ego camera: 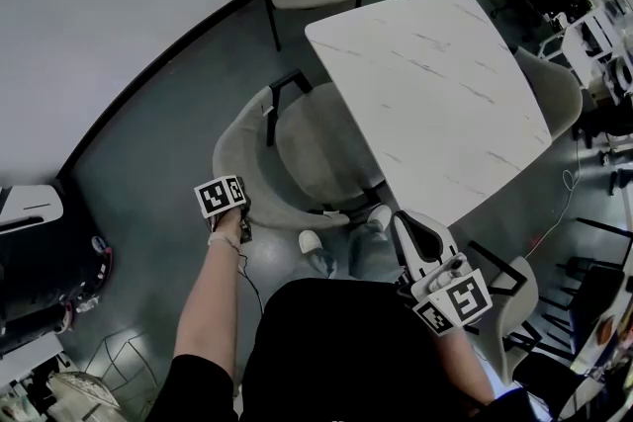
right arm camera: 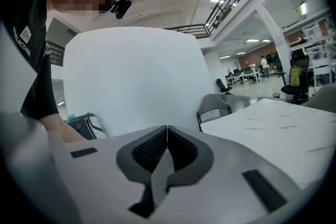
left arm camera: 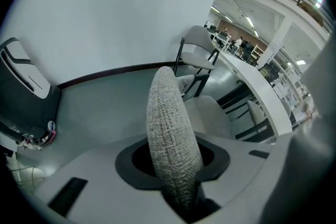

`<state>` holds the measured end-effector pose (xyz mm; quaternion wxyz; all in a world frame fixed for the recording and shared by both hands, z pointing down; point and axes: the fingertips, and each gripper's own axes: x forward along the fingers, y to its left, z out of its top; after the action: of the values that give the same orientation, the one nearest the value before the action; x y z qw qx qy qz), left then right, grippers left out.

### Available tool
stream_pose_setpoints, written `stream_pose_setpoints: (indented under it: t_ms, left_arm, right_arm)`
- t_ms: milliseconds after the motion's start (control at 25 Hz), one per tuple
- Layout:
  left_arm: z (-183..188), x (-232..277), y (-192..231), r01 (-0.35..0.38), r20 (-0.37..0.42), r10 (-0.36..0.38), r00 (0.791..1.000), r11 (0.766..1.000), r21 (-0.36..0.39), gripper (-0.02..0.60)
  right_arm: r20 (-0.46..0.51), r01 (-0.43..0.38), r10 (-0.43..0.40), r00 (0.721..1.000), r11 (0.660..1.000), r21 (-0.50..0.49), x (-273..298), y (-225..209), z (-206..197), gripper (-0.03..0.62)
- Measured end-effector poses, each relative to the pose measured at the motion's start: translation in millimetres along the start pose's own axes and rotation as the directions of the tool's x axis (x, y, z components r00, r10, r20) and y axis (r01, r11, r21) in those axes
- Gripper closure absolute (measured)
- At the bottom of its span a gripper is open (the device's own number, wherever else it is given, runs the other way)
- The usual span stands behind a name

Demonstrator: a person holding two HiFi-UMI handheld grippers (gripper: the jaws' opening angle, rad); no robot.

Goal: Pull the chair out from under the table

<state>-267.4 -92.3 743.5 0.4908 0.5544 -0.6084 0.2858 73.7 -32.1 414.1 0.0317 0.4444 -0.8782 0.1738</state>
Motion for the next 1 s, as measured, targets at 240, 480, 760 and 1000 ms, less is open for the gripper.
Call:
stream_pose_setpoints:
  t_ms: [240, 480, 760, 1000]
  left_arm:
    - [-7, -9, 25, -0.015, -0.004, 0.015, 1.0, 1.0, -0.01, 0.468]
    - [-11, -19, 54, -0.038, -0.003, 0.038, 0.999, 0.999, 0.003, 0.469]
    - [-13, -29, 91, -0.067, -0.002, 0.067, 0.998, 0.998, -0.013, 0.469]
    - [-18, -37, 123, -0.092, -0.003, 0.092, 0.996, 0.995, -0.04, 0.471]
  right_arm:
    - [0.001, 0.004, -0.004, 1.0, 1.0, -0.009, -7, 0, 1, 0.582]
    - [-0.011, -0.015, 0.015, 1.0, 1.0, -0.014, 0, 3, -1, 0.582]
    - [-0.031, -0.053, 0.052, 0.998, 0.998, -0.027, 13, 14, -2, 0.582]
    - [-0.042, -0.076, 0.074, 0.996, 0.996, -0.038, 22, 19, -2, 0.582]
